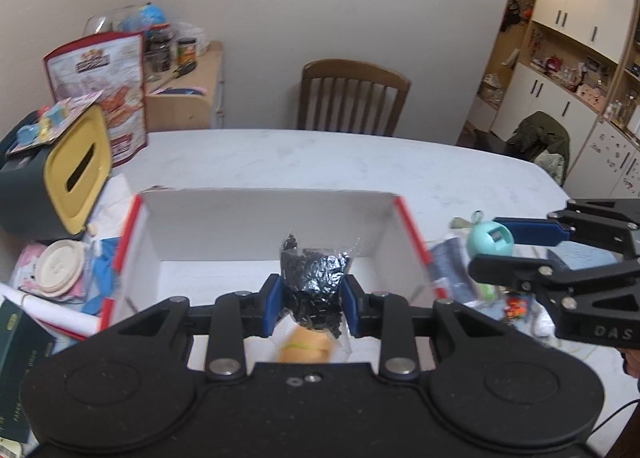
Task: Organize objects
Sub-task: 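Carry the black bag and teal sharpener over the open cardboard box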
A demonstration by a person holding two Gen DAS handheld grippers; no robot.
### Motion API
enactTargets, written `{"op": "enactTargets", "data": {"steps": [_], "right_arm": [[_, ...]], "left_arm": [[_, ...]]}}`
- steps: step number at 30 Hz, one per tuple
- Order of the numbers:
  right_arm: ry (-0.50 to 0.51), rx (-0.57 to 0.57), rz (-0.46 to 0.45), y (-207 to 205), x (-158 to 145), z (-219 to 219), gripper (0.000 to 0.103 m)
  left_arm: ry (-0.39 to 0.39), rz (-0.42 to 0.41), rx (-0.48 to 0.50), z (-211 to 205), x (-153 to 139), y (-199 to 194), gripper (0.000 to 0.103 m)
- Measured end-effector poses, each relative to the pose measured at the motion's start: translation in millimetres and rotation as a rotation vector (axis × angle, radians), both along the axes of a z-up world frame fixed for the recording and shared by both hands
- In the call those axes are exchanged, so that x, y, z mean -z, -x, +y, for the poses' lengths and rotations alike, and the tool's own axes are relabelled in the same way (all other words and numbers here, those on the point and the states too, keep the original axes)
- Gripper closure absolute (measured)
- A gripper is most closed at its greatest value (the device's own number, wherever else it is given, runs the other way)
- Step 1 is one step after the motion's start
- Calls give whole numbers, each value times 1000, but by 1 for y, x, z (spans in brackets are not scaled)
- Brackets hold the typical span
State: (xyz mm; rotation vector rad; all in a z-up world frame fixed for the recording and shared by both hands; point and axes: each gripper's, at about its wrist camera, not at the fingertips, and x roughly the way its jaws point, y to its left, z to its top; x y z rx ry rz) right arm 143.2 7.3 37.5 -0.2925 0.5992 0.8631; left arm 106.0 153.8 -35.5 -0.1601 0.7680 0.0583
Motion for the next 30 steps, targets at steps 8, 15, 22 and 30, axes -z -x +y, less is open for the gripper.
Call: {"op": "enactTargets", "data": {"steps": [8,15,22,30], "right_arm": [[76,-35,36,-4,25,45,64],[181,-33,67,-12,55,74,64],[262,-7,100,-33,79,98,64],[337,12,155,-51,103,119,64]], "left_arm": [[-28,63,-17,38,21,-21,73],[-36,127,-21,55,46,-45,73],[-78,196,14,53,68,-71,73],[-101,274,50,52,84,-92,73]]}}
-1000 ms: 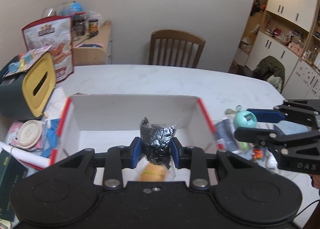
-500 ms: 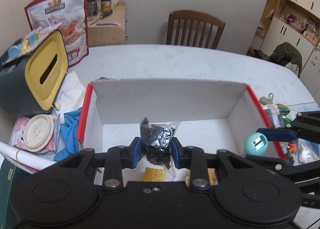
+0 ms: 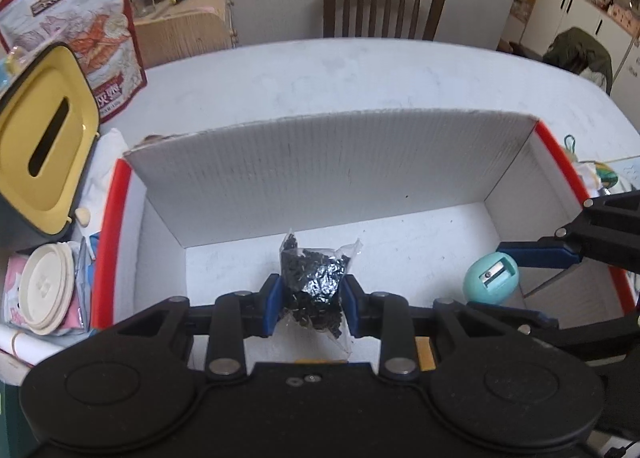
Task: Organize objects
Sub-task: 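Carry the black bag and teal sharpener over the open cardboard box, then open the left gripper to drop the bag while the right releases the sharpener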
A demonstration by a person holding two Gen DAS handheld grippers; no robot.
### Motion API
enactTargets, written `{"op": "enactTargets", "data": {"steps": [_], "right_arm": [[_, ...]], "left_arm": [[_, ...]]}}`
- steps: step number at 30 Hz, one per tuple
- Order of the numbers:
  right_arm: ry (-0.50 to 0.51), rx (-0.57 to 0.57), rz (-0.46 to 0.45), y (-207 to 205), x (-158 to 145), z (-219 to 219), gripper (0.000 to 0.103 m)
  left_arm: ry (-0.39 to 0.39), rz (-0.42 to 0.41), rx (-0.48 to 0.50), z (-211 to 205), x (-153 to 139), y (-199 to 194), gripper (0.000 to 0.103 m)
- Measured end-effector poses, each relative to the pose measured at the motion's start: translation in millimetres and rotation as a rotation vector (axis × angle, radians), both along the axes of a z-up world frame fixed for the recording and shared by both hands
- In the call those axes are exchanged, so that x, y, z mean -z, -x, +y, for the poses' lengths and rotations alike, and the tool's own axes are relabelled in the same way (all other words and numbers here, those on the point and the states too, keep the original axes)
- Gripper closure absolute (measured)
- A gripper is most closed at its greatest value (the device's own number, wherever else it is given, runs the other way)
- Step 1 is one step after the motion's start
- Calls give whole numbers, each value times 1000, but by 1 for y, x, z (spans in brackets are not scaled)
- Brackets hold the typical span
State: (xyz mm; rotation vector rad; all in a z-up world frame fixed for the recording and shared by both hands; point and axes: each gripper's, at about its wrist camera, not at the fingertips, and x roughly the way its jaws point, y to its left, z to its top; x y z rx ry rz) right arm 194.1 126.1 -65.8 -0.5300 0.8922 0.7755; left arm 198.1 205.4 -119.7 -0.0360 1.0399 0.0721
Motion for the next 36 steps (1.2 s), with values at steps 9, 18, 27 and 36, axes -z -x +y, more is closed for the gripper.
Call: {"op": "enactTargets", "data": {"steps": [9,18,27,36], "right_arm": [[73,-18,23,1,12,14,64],[87,-20,35,1,13,14,64],[54,-12,14,2,5,8,59],[-12,-3,5,11,-14,-6,54]], "left_arm": [[16,102,31,1,13,-10,73],[5,172,45,-2,21,-16,68],[18,190,8,3,22,-15,53],[2,110,3,-2,8,-5,36]]}}
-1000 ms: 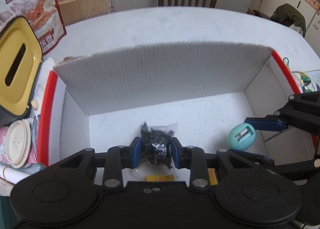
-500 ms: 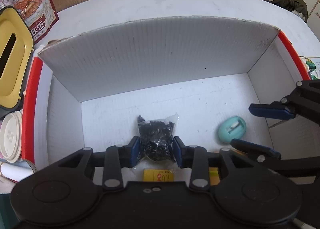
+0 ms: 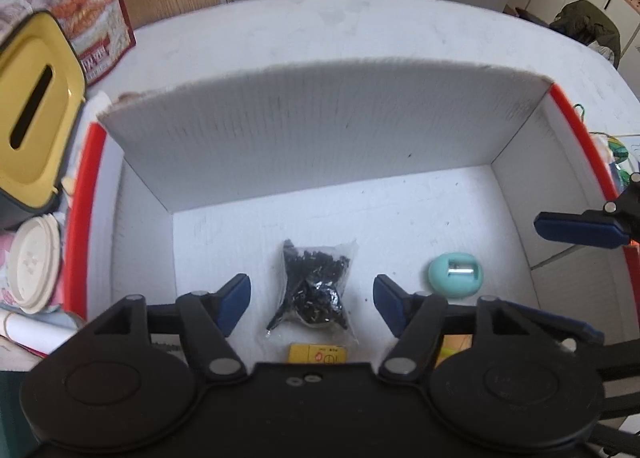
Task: Organize objects
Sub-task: 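Open the left gripper to drop the bag while the right releases the sharpener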
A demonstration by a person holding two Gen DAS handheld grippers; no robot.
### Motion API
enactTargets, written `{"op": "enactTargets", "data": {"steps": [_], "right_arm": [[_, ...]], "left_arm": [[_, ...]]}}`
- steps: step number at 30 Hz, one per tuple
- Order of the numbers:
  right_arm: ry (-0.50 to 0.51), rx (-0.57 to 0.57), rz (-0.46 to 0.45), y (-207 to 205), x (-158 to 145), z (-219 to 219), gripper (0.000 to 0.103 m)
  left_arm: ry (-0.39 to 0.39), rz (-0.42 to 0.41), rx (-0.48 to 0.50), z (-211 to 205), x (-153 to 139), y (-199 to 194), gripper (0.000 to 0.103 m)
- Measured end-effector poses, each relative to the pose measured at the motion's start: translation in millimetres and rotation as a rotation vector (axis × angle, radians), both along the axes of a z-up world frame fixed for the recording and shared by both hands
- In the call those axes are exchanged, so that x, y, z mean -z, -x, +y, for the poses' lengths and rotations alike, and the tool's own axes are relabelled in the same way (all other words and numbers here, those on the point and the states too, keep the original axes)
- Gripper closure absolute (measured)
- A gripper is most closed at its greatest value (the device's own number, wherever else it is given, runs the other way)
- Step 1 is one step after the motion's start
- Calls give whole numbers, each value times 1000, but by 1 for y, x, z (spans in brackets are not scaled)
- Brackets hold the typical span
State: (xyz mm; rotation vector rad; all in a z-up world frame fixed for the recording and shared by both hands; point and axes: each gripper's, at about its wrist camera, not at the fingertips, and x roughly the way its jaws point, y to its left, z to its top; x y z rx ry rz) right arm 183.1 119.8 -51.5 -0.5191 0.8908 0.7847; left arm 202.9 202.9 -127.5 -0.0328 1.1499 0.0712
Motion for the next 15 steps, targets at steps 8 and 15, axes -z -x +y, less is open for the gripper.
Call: {"op": "enactTargets", "data": {"steps": [8,15], "right_arm": [[-59,22,-6,5,-18,-19,53],[-128,29,-18,15,-37,-37,53]], "left_arm": [[10,-85,-11,-8,-23,18,36],[37,-165,-11,-23,-47,38,34]]}}
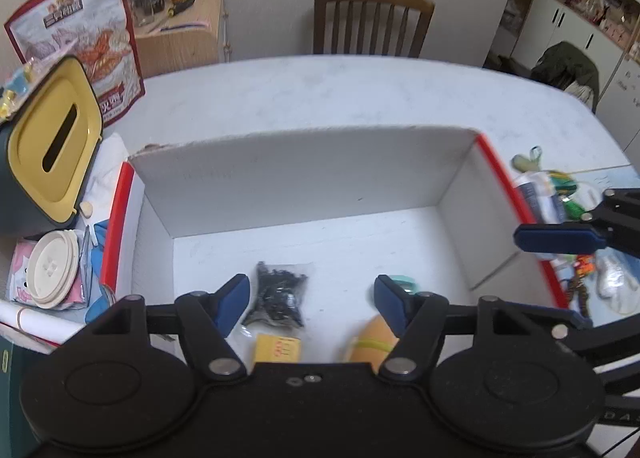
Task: Organize objects
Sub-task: 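Open the left gripper to drop the bag while the right releases the sharpener, then move both grippers back toward the remaining items on the table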
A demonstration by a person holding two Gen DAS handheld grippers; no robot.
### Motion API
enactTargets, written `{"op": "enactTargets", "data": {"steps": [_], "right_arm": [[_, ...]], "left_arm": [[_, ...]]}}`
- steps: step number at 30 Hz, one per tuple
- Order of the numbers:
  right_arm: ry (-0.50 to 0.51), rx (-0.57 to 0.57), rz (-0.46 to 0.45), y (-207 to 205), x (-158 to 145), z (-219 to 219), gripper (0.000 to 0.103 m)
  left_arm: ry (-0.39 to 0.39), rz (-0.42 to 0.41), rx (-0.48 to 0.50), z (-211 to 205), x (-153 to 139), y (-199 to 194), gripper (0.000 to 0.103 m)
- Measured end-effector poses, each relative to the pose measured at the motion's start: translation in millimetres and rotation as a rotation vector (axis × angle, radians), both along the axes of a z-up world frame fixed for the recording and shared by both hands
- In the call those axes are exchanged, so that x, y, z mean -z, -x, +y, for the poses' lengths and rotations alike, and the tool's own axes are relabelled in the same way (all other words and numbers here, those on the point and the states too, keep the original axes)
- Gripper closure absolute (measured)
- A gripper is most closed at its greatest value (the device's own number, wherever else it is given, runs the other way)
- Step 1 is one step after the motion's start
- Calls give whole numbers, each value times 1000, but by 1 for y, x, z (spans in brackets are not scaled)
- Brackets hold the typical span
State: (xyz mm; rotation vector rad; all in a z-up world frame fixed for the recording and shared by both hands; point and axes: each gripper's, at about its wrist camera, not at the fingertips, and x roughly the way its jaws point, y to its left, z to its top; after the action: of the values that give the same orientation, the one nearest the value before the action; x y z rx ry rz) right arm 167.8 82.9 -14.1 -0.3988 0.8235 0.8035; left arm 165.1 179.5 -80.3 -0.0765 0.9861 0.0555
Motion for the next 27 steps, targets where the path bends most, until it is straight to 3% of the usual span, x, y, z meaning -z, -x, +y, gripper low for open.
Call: {"op": "enactTargets", "data": {"steps": [5,17,27], "right_arm": [[-55,5,-11,11,-15,-20,46],[-189,23,-48,27,-51,-88,42],[-267,51,-92,32,-73,-150,39]], "left_arm": [[11,-51,-2,-16,-18,16,31],[22,-155,-16,-58,-53,46,23],[-9,-245,27,-119,-76,54,18]]}}
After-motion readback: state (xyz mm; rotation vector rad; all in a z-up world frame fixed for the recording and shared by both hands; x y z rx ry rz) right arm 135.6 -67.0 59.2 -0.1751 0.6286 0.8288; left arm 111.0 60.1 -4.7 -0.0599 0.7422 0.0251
